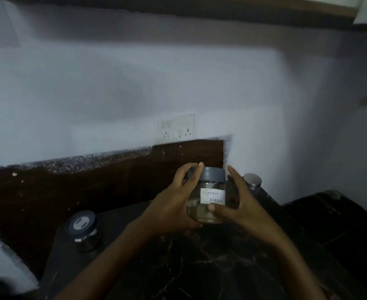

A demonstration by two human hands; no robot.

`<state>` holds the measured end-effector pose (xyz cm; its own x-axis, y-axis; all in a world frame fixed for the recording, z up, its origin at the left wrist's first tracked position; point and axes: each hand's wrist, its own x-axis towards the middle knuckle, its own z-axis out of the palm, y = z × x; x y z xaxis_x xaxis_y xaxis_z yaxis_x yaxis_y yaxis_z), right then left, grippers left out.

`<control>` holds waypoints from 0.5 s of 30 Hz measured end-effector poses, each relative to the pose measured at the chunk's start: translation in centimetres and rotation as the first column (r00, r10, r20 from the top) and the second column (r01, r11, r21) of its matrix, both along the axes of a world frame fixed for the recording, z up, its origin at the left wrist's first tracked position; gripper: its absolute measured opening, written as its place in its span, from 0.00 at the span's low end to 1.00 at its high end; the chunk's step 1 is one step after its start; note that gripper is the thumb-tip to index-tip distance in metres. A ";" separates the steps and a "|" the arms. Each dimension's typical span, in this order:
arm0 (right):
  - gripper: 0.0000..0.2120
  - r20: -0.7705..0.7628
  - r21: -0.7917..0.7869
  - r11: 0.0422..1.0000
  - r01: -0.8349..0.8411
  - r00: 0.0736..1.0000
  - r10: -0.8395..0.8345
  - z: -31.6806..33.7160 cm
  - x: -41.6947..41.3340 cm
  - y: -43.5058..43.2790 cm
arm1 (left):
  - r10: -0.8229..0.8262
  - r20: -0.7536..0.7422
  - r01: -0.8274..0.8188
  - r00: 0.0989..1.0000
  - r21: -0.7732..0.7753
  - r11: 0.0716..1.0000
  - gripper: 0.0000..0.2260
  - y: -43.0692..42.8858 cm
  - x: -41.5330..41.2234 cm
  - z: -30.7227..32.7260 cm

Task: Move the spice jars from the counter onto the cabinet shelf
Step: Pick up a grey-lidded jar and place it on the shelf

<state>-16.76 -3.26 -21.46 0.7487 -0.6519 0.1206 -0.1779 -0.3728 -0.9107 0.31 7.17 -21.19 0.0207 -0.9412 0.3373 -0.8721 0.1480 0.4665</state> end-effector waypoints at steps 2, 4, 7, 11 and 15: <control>0.48 0.103 0.052 0.995 0.086 0.990 -0.091 0.3 1.2 0.5 | 0.010 0.089 -0.004 0.996 -0.072 0.997 0.53 -1.0 -0.3 1.0; 0.45 0.223 0.032 0.985 0.168 0.960 -0.171 1.0 2.5 0.6 | 0.020 0.188 0.012 0.982 -0.169 0.985 0.50 -2.3 -0.5 2.4; 0.39 0.393 0.063 0.953 0.297 0.870 -0.298 3.6 3.8 -1.0 | 0.016 0.246 0.054 0.969 -0.277 0.959 0.49 -4.5 -0.6 5.4; 0.47 0.451 -0.004 0.887 0.461 0.793 -0.410 8.0 4.0 -4.1 | 0.012 0.294 0.097 0.956 -0.354 0.930 0.48 -7.6 -1.0 10.0; 0.47 0.564 -0.085 0.849 0.521 0.728 -0.390 14.2 3.5 -7.8 | 0.030 0.345 0.109 0.938 -0.377 0.920 0.53 -10.7 -0.9 16.3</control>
